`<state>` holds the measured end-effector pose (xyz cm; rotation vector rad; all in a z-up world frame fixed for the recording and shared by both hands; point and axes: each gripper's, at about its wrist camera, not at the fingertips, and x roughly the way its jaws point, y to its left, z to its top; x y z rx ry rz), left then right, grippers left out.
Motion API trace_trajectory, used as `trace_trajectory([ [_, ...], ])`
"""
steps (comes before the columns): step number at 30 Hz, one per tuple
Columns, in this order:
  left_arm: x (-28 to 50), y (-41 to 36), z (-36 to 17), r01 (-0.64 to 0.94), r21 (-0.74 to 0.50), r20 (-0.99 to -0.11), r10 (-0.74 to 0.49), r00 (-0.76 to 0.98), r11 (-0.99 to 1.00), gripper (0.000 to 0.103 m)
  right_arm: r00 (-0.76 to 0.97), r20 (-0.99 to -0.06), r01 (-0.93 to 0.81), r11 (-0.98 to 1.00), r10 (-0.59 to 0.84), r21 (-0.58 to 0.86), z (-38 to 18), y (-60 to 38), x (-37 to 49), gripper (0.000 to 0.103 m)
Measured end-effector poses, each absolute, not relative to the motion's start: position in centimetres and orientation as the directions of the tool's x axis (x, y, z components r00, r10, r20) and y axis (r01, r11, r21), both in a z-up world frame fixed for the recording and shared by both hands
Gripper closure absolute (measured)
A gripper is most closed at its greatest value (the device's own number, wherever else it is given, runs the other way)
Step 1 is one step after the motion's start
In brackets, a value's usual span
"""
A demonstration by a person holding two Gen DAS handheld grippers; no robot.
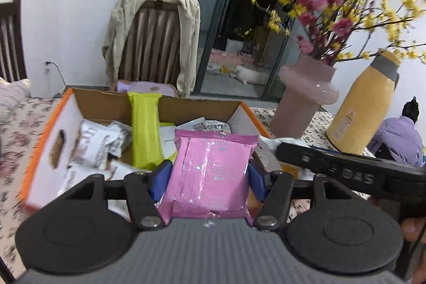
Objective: Organize snacks
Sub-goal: 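Carry both packets into the orange box and open both tools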
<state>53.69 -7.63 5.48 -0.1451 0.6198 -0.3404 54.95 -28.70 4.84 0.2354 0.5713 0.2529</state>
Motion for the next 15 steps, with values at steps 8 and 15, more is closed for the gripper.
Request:
trace_trajectory([
  [8,60.0,-8.8,2.0,0.206,-0.293,-0.605,-0.348,0.716,0.933,0.041,0.805,-0.55,-0.109,0.967,0.223,0.232,1.6,-28.2,61.7,0.061],
  [15,60.1,-8.1,0.7,0.219,-0.297,-0.604,-0.361,0.71,0.929,0.022,0.8,-0.542,-0.135,0.957,0.259,0.257,0.6,-28.6,62.7,0.05],
])
